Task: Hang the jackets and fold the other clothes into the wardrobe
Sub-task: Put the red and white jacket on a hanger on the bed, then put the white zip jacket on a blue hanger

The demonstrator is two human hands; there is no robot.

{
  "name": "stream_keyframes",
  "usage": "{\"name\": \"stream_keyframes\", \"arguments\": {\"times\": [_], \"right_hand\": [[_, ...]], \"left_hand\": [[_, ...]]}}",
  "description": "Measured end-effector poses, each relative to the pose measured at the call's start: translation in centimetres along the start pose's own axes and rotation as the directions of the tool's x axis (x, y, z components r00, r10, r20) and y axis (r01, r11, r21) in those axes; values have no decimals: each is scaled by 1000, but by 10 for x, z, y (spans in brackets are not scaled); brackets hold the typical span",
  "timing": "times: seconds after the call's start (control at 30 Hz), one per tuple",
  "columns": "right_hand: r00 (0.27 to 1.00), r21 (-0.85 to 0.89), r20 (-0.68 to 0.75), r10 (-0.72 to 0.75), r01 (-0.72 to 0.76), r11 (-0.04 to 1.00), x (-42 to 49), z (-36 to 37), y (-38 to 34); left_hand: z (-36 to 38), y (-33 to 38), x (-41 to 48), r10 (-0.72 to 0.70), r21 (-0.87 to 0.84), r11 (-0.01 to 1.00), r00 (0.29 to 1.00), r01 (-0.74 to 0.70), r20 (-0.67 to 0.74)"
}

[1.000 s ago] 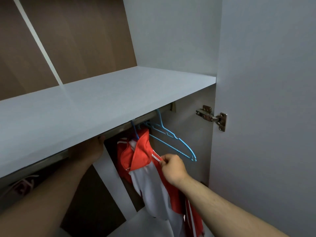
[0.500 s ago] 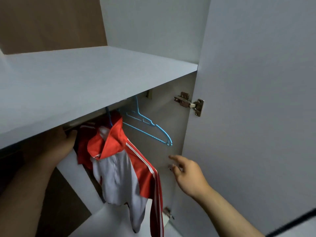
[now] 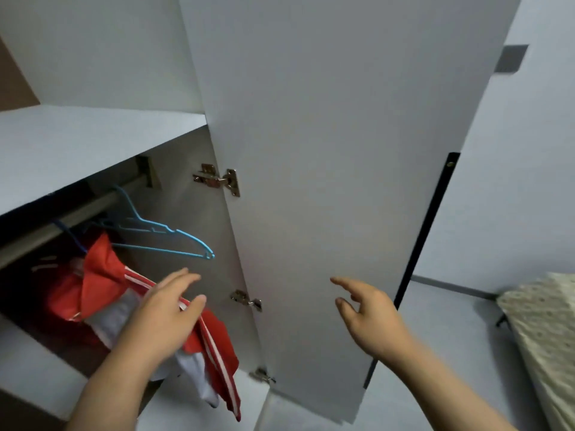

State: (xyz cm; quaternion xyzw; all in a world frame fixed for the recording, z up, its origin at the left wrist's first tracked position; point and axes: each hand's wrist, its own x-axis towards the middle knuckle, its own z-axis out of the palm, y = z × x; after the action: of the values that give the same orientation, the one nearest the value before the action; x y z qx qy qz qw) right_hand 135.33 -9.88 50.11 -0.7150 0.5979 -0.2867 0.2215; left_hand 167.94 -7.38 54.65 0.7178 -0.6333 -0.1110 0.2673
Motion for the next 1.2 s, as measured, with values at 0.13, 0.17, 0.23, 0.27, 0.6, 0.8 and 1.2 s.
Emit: {"name": "stream_keyframes", "arguments": {"times": [0.13,0.17,0.23,0.27,0.6,0.8,1.2], "right_hand": [[997,-116,80,-18,27,993,-34,-41,38],[994,-149,110,-13,30,988,-45,-53,49],[990,-205,144,9,21,979,-70,-77,73],[989,-220,148,23,11,975,-82,-89,85],[997,-298,57,59,-39,954,-167,-170,157],[979,-313,-67,191,-202,928,-205,-210,202],[703,-273,-411,580,-703,657,-300,-291,261]], "left_hand": [[56,57,-26,122,0,992,970,-125,212],[66,71,-33,144,1,989,958,-149,249],[82,99,-48,187,10,980,941,-198,284],[88,113,-55,194,20,978,937,-209,290],[139,195,-103,265,27,955,892,-295,365],[191,250,-95,371,-56,918,799,-393,472],[327,394,-76,612,-322,766,479,-556,629]]}}
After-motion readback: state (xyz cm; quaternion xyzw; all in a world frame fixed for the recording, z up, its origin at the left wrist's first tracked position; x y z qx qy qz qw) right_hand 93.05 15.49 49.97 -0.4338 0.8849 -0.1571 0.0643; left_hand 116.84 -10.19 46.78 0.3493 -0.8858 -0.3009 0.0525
